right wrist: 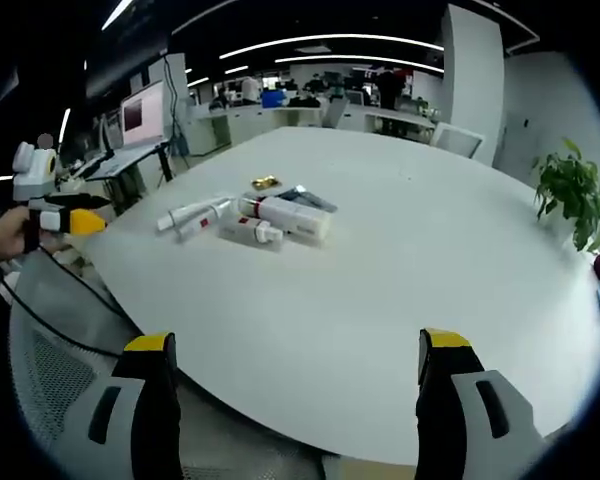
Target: Arrange the skincare products in the storage area until every visible bottle or jar stands upright without overlapping.
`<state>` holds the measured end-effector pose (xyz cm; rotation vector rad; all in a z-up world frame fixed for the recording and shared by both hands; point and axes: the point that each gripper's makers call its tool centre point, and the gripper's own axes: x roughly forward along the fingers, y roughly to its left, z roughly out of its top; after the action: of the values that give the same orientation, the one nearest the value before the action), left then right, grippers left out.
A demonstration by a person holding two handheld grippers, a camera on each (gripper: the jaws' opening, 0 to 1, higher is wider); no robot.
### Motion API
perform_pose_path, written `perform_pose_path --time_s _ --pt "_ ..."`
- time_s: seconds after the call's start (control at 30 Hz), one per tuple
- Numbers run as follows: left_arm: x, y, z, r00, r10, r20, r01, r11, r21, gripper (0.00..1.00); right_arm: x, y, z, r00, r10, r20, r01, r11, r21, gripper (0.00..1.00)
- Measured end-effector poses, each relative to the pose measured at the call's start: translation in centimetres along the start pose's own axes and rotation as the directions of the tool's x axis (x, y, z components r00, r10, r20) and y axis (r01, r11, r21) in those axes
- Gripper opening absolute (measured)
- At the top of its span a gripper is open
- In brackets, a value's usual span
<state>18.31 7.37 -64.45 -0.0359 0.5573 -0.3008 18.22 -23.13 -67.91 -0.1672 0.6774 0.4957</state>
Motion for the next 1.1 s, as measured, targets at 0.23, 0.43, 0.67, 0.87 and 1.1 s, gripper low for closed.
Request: perform_pose_path --time_s 0.23,0.43,0.67,0.87,1.1 --pt "0.01 0.08 -0.02 1.000 0.002 -0.002 -0.002 1.000 0.002 0.96 -0.01 0.04 -0.03 1.000 0.001 -0.005 -0.001 1.000 0.000 0.99" --pt "0.00 -0.04 0.05 1.000 0.004 -0.003 -0.004 1.000 0.005 0.96 0.17 -0.05 -0.16 1.000 0.001 -0.009 -0.001 1.000 -0.002 0.99" --pt "0.07 -0.06 0.01 1.000 0.004 -0.005 -0.004 1.000 0.009 0.96 0.08 -0.12 -0.21 1.000 -0.007 -0.020 0.007 1.000 -0.009 0.95" --pt "0.30 -0.74 -0.19 1.000 0.003 -0.023 -0.001 0.996 0.084 0.96 -0.01 0.02 0.03 1.000 -0.004 -0.018 0.004 1.000 0.002 0.98" --pt "0.30 -0.40 -0.18 1.000 0.001 -0.020 0.000 0.997 0.075 0.96 0.20 -0.69 0.13 1.000 -0.005 -0.030 0.006 0.999 0.045 0.99"
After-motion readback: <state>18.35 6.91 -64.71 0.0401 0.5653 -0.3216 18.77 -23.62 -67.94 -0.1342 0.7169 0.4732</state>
